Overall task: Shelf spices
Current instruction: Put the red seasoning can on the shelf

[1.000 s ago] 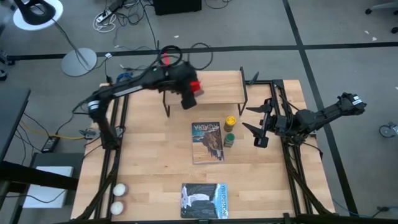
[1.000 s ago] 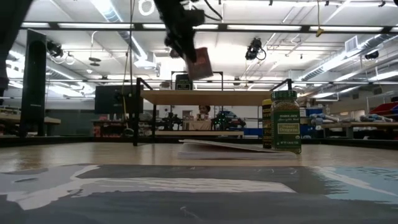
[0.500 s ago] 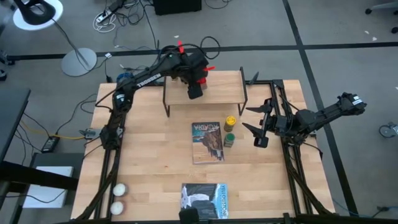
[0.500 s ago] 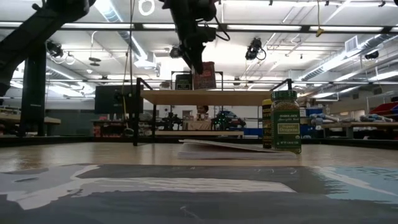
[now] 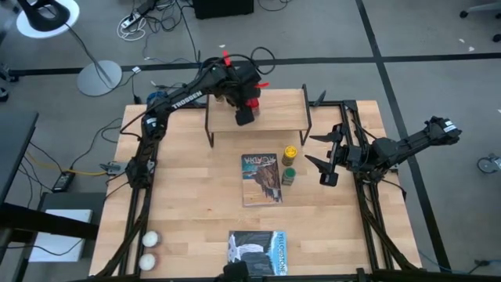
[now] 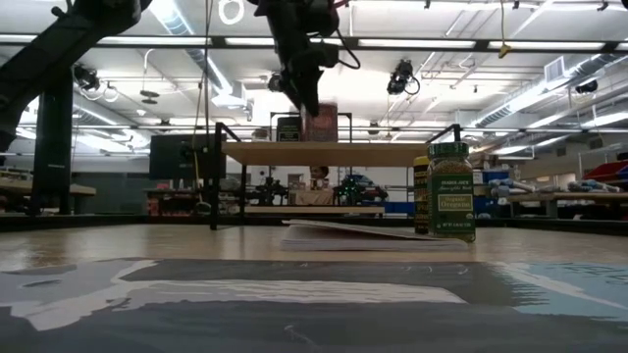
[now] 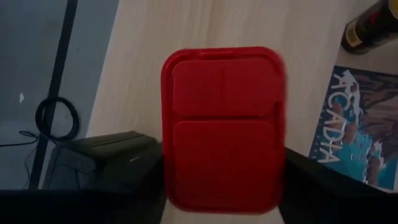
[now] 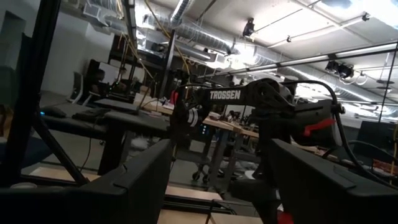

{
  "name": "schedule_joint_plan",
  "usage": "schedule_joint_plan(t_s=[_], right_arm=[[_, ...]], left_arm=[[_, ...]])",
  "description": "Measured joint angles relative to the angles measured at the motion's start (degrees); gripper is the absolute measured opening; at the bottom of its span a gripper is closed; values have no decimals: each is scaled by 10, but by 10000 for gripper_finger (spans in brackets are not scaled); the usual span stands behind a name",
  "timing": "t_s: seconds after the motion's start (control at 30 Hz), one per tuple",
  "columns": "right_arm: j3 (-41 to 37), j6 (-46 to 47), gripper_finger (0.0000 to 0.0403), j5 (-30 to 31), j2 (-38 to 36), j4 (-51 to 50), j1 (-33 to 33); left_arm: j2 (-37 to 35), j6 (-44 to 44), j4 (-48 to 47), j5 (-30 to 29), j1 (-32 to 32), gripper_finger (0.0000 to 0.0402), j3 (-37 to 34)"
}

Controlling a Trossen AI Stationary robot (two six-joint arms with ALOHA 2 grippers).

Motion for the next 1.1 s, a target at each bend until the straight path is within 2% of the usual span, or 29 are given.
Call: schedule_joint_plan(t_s=[0.1,0.2,0.47,0.73,0.87,1.0,1.1], right_arm=[[0,0,270,0,0,0,0],[0,0,270,0,0,0,0],[0,0,270,0,0,0,0],[0,0,270,0,0,0,0],[0,0,270,0,0,0,0],[0,0,270,0,0,0,0],[0,0,270,0,0,0,0]], left_arm=[[0,-1,1,-6,0,286,0],[0,-1,4,-10,0,294,0],[-4,-10,18,-20,-10,286,13],[-41,-23,77,-21,-32,269,19],[-42,-31,52,-12,-51,217,18],[-34,-32,13,-12,-63,124,16],[-34,-35,32,-16,-66,46,1]])
